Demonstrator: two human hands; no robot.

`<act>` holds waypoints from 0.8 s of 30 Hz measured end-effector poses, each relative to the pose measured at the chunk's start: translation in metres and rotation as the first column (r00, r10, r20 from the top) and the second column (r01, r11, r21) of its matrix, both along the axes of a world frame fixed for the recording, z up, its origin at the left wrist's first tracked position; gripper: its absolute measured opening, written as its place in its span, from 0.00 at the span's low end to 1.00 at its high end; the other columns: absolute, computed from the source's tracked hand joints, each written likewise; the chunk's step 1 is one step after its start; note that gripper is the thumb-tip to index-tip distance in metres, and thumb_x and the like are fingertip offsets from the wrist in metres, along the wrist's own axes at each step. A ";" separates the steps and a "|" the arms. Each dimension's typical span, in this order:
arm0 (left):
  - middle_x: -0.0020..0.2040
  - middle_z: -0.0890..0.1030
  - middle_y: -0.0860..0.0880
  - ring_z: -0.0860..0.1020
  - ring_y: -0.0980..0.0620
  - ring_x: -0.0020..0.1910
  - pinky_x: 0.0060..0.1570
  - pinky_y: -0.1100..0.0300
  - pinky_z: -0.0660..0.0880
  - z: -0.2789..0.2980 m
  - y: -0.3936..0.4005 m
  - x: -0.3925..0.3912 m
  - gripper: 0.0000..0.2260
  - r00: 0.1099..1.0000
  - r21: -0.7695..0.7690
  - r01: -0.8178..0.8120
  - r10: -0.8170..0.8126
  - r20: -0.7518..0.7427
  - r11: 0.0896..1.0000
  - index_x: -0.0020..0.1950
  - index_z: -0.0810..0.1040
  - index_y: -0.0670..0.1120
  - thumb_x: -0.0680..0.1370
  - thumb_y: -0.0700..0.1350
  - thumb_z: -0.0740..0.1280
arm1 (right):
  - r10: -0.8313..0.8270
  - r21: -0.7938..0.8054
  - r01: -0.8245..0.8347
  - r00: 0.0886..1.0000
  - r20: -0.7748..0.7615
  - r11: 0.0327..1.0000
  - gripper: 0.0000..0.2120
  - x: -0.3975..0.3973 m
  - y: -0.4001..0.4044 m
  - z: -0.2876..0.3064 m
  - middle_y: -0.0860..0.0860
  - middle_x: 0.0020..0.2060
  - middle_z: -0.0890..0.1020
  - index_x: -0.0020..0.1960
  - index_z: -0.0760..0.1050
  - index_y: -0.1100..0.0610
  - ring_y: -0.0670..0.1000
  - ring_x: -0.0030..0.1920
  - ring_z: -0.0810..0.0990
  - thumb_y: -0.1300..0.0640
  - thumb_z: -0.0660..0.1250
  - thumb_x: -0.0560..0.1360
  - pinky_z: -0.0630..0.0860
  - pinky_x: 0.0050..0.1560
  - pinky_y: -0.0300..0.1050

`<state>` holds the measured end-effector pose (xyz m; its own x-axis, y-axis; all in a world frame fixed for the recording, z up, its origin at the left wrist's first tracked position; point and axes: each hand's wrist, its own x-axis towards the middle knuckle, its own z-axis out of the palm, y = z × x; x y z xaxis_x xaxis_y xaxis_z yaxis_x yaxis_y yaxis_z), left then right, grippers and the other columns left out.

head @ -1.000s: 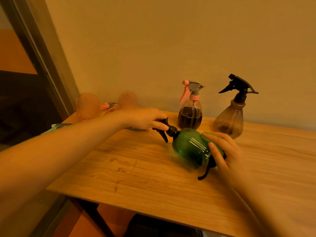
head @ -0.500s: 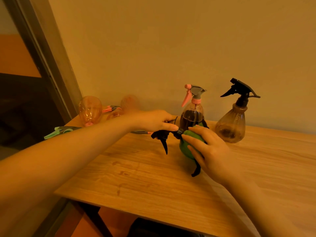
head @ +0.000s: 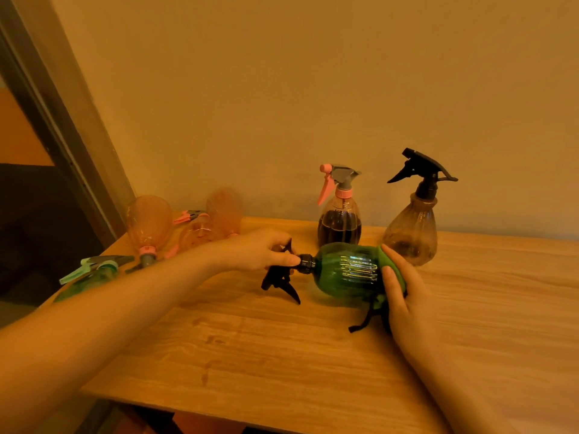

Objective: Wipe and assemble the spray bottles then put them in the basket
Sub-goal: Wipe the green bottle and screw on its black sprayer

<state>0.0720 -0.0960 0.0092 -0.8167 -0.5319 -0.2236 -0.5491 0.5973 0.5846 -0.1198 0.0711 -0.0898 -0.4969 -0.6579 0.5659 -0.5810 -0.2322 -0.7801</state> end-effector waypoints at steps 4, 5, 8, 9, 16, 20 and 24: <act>0.52 0.79 0.48 0.79 0.53 0.52 0.55 0.58 0.74 0.003 0.003 -0.007 0.16 0.999 -0.011 -0.019 0.018 -0.039 1.000 0.65 0.72 0.51 0.78 0.45 0.67 | 0.050 0.006 -0.053 0.970 0.238 0.999 0.17 -0.004 -0.004 -0.005 0.43 0.60 0.77 0.68 0.72 0.54 0.39 0.61 0.74 0.56 0.58 0.79 0.70 0.57 0.29; 0.51 0.78 0.51 0.78 0.55 0.51 0.55 0.59 0.75 0.004 0.004 -0.009 0.18 0.999 -0.008 -0.006 0.006 -0.053 1.000 0.66 0.71 0.52 0.77 0.45 0.68 | 0.060 -0.015 -0.058 0.964 0.260 0.998 0.17 -0.005 -0.005 -0.006 0.44 0.60 0.78 0.67 0.72 0.54 0.41 0.61 0.75 0.56 0.58 0.79 0.70 0.57 0.30; 0.55 0.77 0.57 0.74 0.63 0.54 0.52 0.66 0.72 0.000 0.007 -0.019 0.28 0.997 -0.012 0.060 -0.061 -0.056 0.998 0.70 0.68 0.55 0.72 0.46 0.74 | 0.110 -0.061 -0.097 0.949 0.297 0.993 0.14 -0.001 -0.004 -0.005 0.40 0.57 0.80 0.63 0.74 0.49 0.40 0.60 0.76 0.57 0.58 0.79 0.71 0.56 0.31; 0.56 0.77 0.58 0.74 0.64 0.55 0.51 0.69 0.70 -0.002 0.009 -0.024 0.31 0.996 -0.027 0.070 -0.071 -0.057 0.997 0.70 0.67 0.56 0.70 0.48 0.75 | 0.124 -0.062 -0.110 0.944 0.305 0.992 0.14 0.002 -0.003 -0.003 0.38 0.56 0.80 0.62 0.74 0.47 0.39 0.59 0.76 0.57 0.59 0.79 0.71 0.55 0.30; 0.62 0.74 0.58 0.68 0.63 0.58 0.51 0.69 0.64 -0.010 0.018 -0.044 0.38 0.997 -0.133 0.083 -0.082 0.010 0.988 0.71 0.65 0.56 0.65 0.55 0.78 | 0.147 -0.104 -0.115 0.908 0.391 0.988 0.13 0.003 -0.002 -0.003 0.39 0.55 0.80 0.60 0.74 0.47 0.39 0.59 0.76 0.55 0.59 0.78 0.71 0.54 0.29; 0.64 0.75 0.57 0.71 0.61 0.62 0.55 0.64 0.65 -0.013 0.019 -0.044 0.37 0.998 -0.097 0.050 -0.052 -0.022 0.994 0.70 0.67 0.57 0.64 0.55 0.78 | 0.203 -0.121 -0.166 0.877 0.435 0.979 0.13 0.006 -0.001 0.002 0.35 0.53 0.81 0.59 0.75 0.49 0.37 0.56 0.77 0.61 0.57 0.80 0.71 0.51 0.28; 0.63 0.76 0.60 0.72 0.64 0.60 0.58 0.64 0.69 -0.016 0.016 -0.037 0.38 0.993 -0.065 0.025 -0.032 -0.112 0.998 0.69 0.69 0.58 0.62 0.52 0.80 | 0.260 -0.151 -0.213 0.837 0.482 0.965 0.14 0.009 0.002 0.006 0.41 0.54 0.82 0.61 0.75 0.53 0.41 0.57 0.78 0.60 0.56 0.80 0.73 0.50 0.30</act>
<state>0.0354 -0.0802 -0.0070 -0.8500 -0.5182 -0.0952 -0.4636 0.6498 0.6024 -0.1103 0.0729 -0.0839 -0.5609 -0.7508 0.3488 -0.0432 -0.3941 -0.9180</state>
